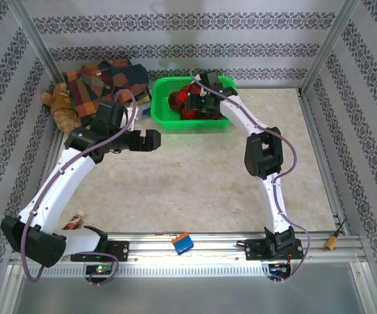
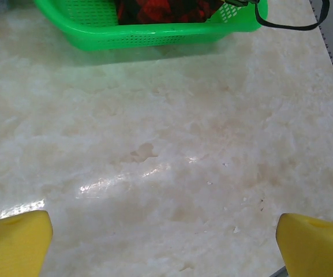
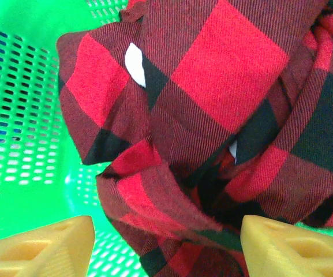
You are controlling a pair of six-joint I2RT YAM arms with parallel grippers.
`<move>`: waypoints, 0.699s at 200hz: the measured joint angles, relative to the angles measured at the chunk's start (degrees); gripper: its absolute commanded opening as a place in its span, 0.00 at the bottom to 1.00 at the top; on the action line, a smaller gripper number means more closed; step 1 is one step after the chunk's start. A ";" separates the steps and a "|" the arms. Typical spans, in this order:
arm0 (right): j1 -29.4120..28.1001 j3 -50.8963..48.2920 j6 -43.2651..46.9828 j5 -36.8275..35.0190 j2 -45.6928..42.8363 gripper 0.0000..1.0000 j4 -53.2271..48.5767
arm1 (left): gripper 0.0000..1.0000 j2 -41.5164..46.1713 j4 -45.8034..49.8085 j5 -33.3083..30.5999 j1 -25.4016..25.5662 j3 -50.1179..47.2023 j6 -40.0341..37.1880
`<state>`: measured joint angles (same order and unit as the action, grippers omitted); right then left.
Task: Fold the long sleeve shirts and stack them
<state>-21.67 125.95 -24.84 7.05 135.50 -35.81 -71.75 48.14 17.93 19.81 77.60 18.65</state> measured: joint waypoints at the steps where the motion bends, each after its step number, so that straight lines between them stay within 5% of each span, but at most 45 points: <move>1: 0.00 0.15 0.15 -0.11 0.13 0.64 0.00 | 0.99 0.07 0.02 -0.02 0.00 -0.02 0.04; 48: -0.92 4.55 1.49 -2.75 4.13 0.30 -0.07 | 0.99 1.53 0.83 -2.62 0.00 -0.48 0.92; 70: -1.33 6.71 1.90 -3.63 5.14 0.00 -0.02 | 0.99 2.14 0.85 -3.56 0.00 -1.18 1.16; 140: -2.23 15.06 0.52 -4.63 3.15 0.00 1.86 | 0.99 5.16 0.22 -4.74 -0.04 -5.92 2.01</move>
<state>-23.90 141.01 -24.32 2.42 138.65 -33.95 -66.59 48.36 13.19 19.77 71.68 20.67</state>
